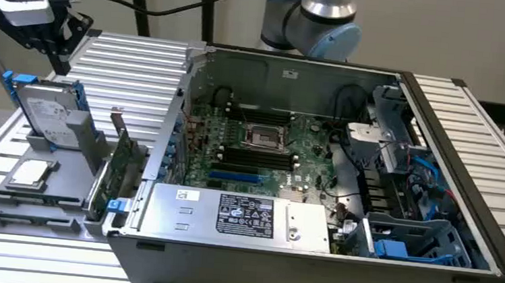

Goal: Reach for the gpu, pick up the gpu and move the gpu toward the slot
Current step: 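Reach for the gpu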

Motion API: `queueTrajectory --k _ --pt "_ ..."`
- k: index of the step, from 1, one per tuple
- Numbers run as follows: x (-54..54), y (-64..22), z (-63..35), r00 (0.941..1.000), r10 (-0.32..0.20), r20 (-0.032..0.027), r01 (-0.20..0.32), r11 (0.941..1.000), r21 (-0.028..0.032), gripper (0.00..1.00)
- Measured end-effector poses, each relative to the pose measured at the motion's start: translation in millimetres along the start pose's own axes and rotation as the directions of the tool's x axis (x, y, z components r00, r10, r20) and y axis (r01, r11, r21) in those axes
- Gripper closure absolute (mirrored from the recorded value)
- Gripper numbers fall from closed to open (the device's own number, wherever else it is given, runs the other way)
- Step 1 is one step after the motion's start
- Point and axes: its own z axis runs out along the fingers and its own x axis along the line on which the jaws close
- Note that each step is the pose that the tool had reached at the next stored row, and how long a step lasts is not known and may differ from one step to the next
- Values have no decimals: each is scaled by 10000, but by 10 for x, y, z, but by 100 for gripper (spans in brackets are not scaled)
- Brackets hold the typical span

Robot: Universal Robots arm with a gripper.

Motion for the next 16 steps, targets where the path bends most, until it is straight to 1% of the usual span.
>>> queueTrajectory --k 13,15,16 --pt "0 0 0 10000 1 1 -1 10000 0 89" --pt "-3 -13 0 10000 0 0 0 10000 0 89" --pt "-14 -37 0 10000 0 0 0 10000 0 89"
